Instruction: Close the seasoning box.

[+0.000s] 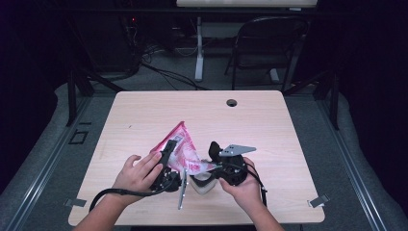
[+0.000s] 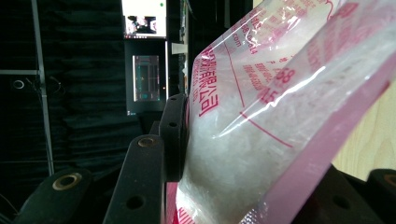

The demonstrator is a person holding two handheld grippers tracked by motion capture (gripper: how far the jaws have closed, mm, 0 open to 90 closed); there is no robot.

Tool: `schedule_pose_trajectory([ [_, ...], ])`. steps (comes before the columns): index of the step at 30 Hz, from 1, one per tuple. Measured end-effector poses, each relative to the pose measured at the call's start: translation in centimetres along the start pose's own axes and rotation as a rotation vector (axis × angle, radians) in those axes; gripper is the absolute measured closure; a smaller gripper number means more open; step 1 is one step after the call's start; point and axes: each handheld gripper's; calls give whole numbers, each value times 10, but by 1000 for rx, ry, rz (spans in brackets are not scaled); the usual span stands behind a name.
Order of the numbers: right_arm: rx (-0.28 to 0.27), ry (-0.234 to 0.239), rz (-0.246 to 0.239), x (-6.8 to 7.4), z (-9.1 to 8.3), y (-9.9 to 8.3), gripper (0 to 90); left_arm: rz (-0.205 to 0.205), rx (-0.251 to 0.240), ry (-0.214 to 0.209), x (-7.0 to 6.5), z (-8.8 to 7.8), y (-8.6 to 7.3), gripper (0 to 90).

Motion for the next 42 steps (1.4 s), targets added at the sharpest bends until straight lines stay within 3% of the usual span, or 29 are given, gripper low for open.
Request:
schedule_pose_trajectory([
  [42, 0, -3, 1, -1, 0, 0, 850, 4, -10, 10, 3, -1, 3, 654],
])
Point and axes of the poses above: each handheld gripper's, and its own axes: z roughly forward along the jaws, y roughly out of its top, x roughly to its left, and after that the axes turned 8 degrees about z, right-handed
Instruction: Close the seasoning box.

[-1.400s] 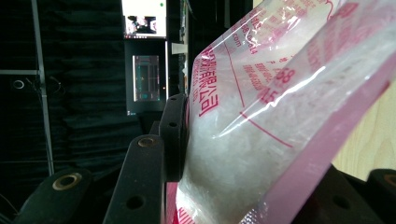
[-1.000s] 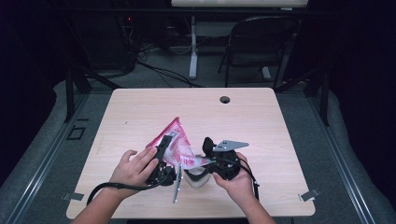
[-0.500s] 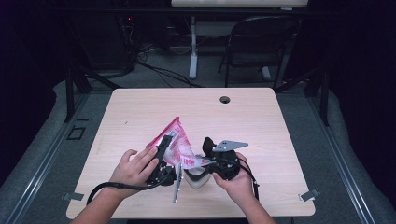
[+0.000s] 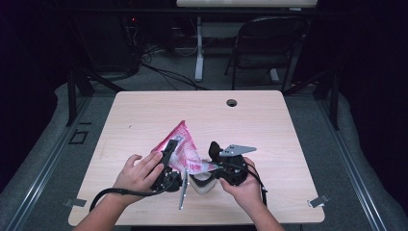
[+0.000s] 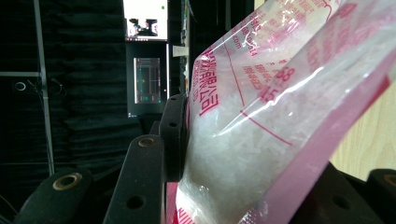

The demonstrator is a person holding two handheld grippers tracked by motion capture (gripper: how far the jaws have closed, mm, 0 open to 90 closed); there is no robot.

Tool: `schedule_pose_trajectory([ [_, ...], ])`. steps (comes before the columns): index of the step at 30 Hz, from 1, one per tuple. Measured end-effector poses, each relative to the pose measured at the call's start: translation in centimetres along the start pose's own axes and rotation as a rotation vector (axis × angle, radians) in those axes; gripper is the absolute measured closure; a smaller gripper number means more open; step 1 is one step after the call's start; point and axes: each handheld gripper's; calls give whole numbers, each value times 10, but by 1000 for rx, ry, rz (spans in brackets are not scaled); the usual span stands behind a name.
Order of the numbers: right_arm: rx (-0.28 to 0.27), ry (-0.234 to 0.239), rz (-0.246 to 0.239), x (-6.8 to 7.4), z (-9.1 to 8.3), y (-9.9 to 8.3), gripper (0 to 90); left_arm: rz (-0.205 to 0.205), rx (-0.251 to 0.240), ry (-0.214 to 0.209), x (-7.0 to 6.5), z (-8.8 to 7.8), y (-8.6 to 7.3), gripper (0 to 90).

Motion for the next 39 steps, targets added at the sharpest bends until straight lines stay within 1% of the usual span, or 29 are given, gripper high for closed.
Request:
schedule_pose_trajectory([
  [2, 2, -1, 3, 0, 0, 0, 850, -8, 2, -10, -1, 0, 0, 654],
  [11, 3, 3, 7, -1, 1, -1, 850, 2, 0, -8, 0, 0, 1, 654],
  [15, 5, 1, 2, -1, 1, -1, 851, 3, -6, 2, 1, 0, 1, 654],
  [17, 4, 1, 5, -1, 1, -1, 852, -4, -6, -2, 1, 0, 1, 654],
  [20, 7, -3, 0, -1, 0, -1, 852, -1, -7, 0, 1, 0, 1, 654],
  [21, 5, -3, 1, -1, 0, -1, 852, 6, -9, 7, 2, 0, 2, 654],
  [24, 7, -3, -2, -1, 0, -2, 852, 3, -6, 3, 2, 0, 2, 654],
  [32, 3, -4, 0, -2, -1, -2, 852, 3, -12, 10, 2, 0, 3, 654],
  [34, 8, -5, 0, -2, -2, -2, 852, -2, -10, 3, 2, 0, 3, 654],
  [39, 5, -8, 5, -2, -2, -2, 852, 2, -15, 13, 4, 0, 4, 654],
])
Point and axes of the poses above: each handheld gripper's, and its own axes: z roughly forward along the jaws, y roughly out of its top, x roughly to its left, and after that the axes turned 8 degrees about z, right-handed
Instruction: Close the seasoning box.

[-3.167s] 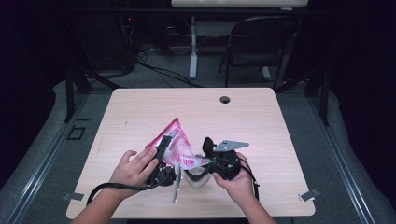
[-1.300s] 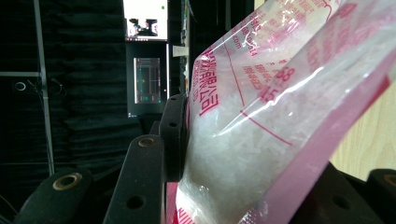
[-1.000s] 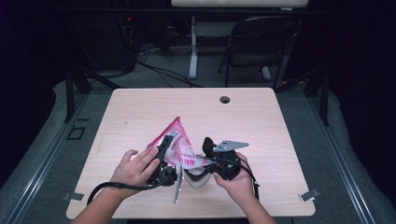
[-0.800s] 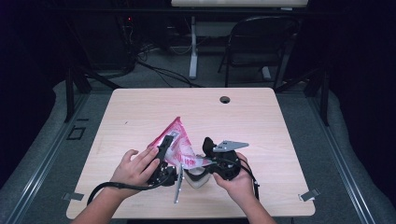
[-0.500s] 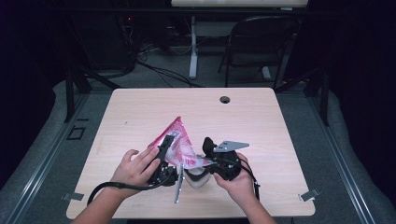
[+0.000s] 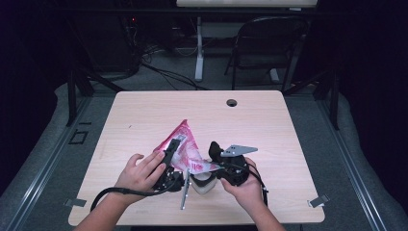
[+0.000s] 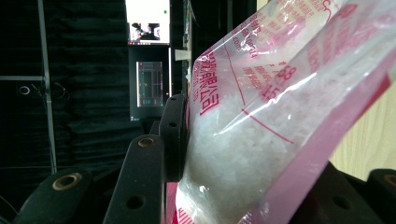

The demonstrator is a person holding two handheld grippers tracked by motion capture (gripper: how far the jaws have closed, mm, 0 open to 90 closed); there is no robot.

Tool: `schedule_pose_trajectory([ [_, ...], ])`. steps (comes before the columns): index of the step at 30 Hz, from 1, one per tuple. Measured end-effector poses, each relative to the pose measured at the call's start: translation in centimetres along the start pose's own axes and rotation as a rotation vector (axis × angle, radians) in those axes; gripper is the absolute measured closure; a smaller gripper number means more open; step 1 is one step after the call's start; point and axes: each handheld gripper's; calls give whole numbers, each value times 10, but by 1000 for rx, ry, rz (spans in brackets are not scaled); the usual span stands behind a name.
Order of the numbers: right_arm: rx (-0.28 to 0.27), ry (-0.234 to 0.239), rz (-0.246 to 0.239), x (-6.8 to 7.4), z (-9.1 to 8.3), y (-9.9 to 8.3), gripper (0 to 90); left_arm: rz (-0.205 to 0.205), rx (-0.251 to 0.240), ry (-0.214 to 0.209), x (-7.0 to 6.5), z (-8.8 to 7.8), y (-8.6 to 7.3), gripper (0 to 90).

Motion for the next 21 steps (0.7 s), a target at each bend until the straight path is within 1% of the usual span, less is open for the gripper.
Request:
schedule_pose_trajectory([
  [8, 1, 0, -1, -1, 0, 0, 852, 6, -1, 2, 1, 0, 1, 654],
  [21, -2, 4, 0, 0, 1, 0, 852, 2, -1, 3, 1, 0, 0, 654],
])
Point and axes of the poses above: each handheld gripper's, and its own axes: z roughly forward along the jaws, y roughly out of its top, x roughly to its left, and after that the axes turned 8 degrees about z, right-handed
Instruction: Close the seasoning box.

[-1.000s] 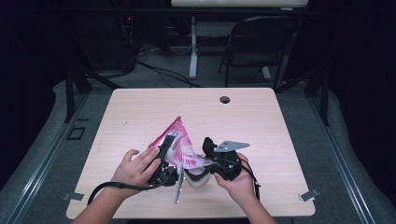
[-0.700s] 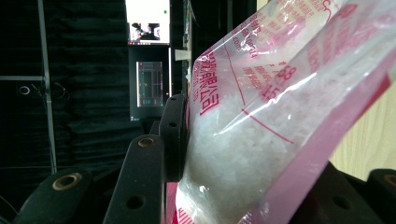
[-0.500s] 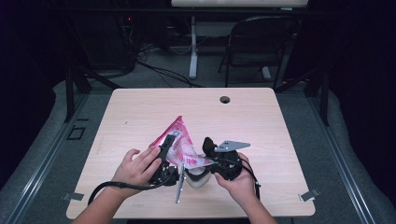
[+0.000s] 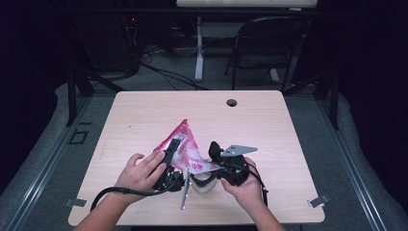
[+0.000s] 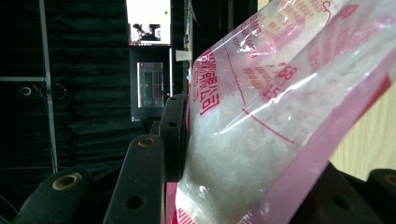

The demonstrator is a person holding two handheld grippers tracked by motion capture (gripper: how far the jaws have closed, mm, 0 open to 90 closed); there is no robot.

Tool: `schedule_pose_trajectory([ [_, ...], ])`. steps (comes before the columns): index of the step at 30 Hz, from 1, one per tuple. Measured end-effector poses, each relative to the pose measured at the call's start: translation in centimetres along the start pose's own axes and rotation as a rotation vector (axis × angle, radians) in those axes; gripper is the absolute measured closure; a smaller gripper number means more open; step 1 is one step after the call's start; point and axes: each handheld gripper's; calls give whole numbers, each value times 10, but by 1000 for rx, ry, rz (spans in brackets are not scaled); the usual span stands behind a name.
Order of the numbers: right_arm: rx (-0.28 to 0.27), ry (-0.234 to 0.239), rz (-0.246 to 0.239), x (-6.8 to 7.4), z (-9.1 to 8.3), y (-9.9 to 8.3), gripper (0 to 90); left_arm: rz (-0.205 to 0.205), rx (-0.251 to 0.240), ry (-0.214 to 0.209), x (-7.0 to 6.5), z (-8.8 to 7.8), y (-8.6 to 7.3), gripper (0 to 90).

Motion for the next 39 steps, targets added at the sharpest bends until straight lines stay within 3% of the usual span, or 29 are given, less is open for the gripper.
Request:
schedule_pose_trajectory([
  [37, 7, -10, -12, 0, 0, -1, 853, 4, -9, -9, 3, 0, 3, 653],
  [39, 10, -10, -11, 0, 0, -1, 853, 11, -14, 5, 3, 0, 4, 654],
])
Point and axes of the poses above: each handheld gripper's, and its own axes: z roughly forward along the jaws, y roughly out of its top, x roughly to its left, and after that the axes turned 8 degrees about z, right-handed
